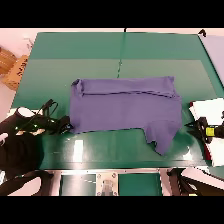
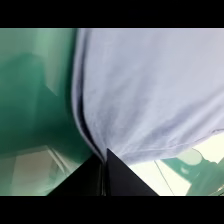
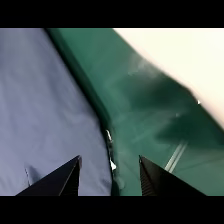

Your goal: Fold the shirts.

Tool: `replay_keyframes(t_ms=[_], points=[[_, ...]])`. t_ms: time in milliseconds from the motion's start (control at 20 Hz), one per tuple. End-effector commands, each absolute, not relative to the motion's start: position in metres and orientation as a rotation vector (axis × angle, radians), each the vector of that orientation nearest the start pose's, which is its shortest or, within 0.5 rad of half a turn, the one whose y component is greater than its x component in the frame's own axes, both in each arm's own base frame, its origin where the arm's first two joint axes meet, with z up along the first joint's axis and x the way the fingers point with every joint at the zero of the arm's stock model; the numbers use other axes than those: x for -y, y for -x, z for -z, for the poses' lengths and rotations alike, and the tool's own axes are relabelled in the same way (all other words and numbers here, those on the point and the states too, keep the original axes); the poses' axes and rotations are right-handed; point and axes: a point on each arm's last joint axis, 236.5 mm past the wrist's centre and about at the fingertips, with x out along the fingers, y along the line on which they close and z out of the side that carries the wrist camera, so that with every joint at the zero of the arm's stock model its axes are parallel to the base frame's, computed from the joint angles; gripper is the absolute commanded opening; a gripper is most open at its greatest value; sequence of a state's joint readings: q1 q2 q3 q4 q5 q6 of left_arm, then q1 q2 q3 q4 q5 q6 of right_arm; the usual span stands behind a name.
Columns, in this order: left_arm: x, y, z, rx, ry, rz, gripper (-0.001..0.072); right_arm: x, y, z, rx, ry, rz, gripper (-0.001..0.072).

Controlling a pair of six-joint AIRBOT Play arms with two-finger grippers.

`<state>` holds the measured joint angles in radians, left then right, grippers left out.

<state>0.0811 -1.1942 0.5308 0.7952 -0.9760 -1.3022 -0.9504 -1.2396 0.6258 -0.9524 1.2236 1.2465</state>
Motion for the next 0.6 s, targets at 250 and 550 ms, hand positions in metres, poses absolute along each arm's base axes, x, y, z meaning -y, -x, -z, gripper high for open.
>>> replay_keyframes(t_ms=[250,550], points=[[0.113,-0.27,0.101,-1.41,0.679,0.278,0.0031,0.03,-0.238,0.113,-1.321,-1.225,0.123,0.043],[0.091,-0.287,0.071,-1.432,0.468,0.309,0.0031,0.015,-0.241,0.08,-1.374,-1.217,-0.023,0.0144]])
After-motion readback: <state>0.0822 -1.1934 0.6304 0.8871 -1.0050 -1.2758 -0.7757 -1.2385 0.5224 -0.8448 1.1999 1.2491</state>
